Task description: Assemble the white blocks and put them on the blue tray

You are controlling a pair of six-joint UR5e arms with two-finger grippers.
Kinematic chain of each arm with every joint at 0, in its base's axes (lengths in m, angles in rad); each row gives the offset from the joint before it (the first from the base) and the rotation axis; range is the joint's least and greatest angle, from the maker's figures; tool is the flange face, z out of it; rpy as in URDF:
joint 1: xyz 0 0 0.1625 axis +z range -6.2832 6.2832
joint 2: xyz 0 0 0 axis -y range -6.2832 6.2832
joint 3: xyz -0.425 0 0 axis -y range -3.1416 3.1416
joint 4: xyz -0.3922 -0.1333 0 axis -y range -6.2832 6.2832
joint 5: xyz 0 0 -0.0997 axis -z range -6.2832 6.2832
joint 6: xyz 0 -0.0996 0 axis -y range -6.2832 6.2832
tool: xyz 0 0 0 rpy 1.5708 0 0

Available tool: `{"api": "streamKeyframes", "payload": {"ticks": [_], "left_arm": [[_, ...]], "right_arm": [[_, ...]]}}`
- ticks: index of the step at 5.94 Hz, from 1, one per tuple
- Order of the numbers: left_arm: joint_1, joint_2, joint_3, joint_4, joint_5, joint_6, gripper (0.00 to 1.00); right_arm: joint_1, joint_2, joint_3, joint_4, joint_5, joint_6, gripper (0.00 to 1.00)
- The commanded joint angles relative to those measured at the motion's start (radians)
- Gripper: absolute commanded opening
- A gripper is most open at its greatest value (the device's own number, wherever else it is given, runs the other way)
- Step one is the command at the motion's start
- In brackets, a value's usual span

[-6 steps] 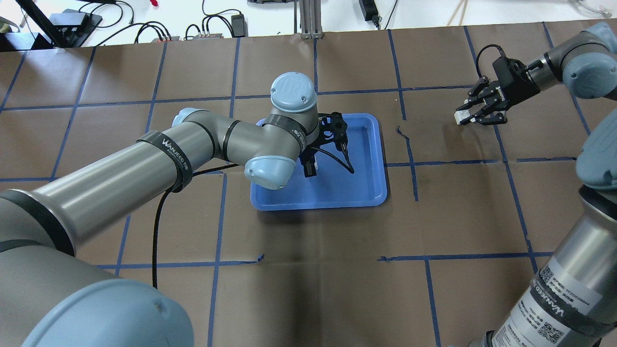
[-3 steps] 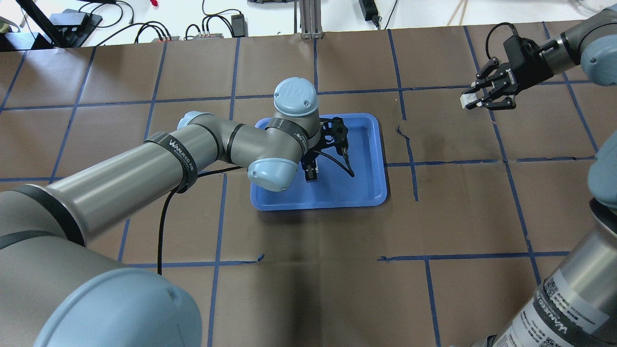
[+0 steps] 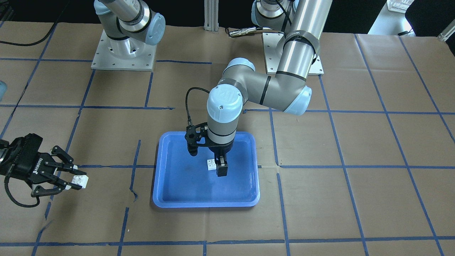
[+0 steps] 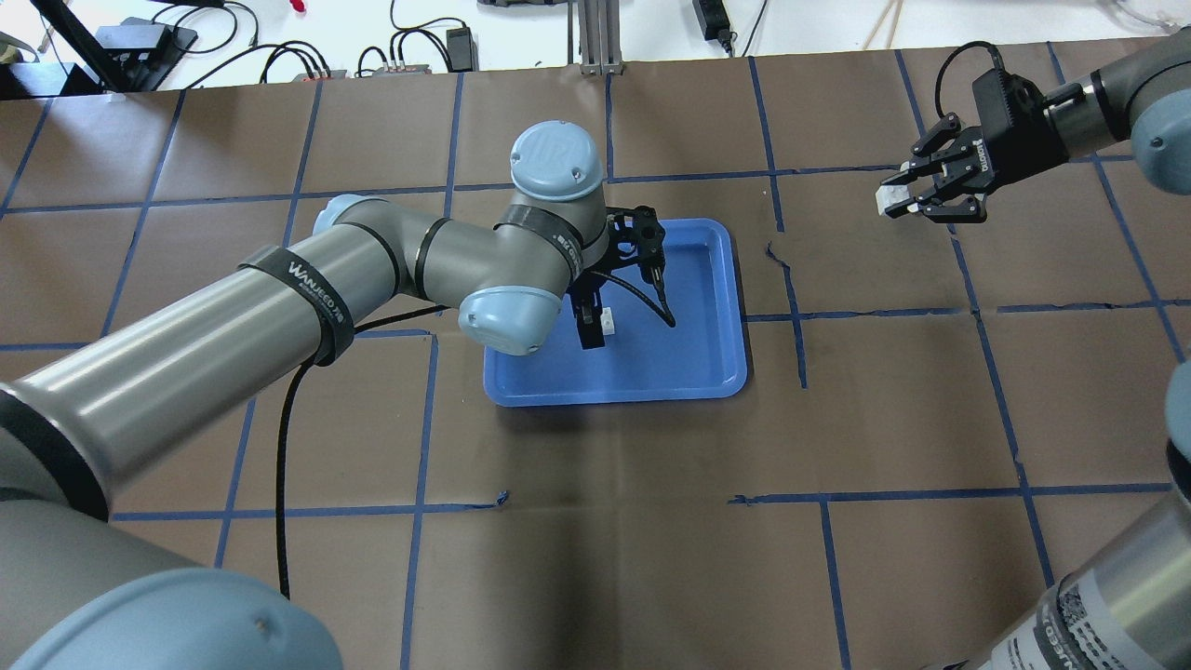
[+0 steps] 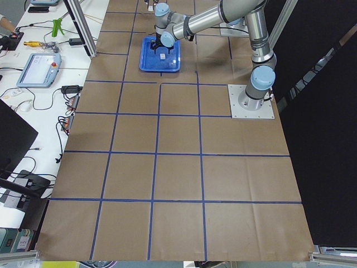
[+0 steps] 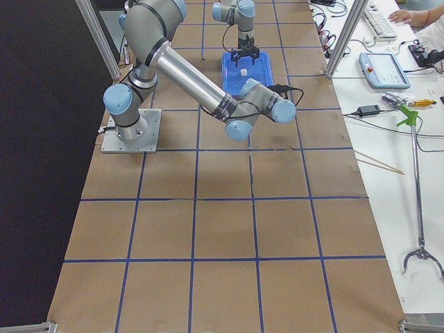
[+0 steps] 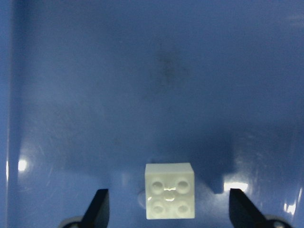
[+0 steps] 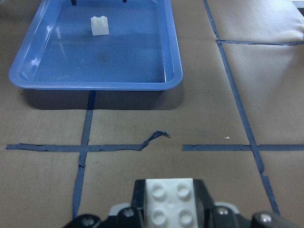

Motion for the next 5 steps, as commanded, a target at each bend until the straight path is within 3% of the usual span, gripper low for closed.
{"api": "streamKeyframes", "payload": {"ticks": [1, 3, 5], "left_arm": [[0.096, 0.136, 0.101, -0.275, 0.000, -0.008, 0.98], [0.136, 0.247, 0.181, -0.492, 0.034, -0.133, 0.99], [0.219, 0.347, 0.157, -0.528, 0.040, -0.454, 0.99]], "right_arm": [[0.031, -0.036, 0.105, -0.097, 0.017, 0.078, 0.34], [0.136, -0.047, 0.203, -0.340, 0.063, 0.319, 0.34], [0.315, -0.041, 0.288, -0.740, 0.052, 0.728, 0.34]]}}
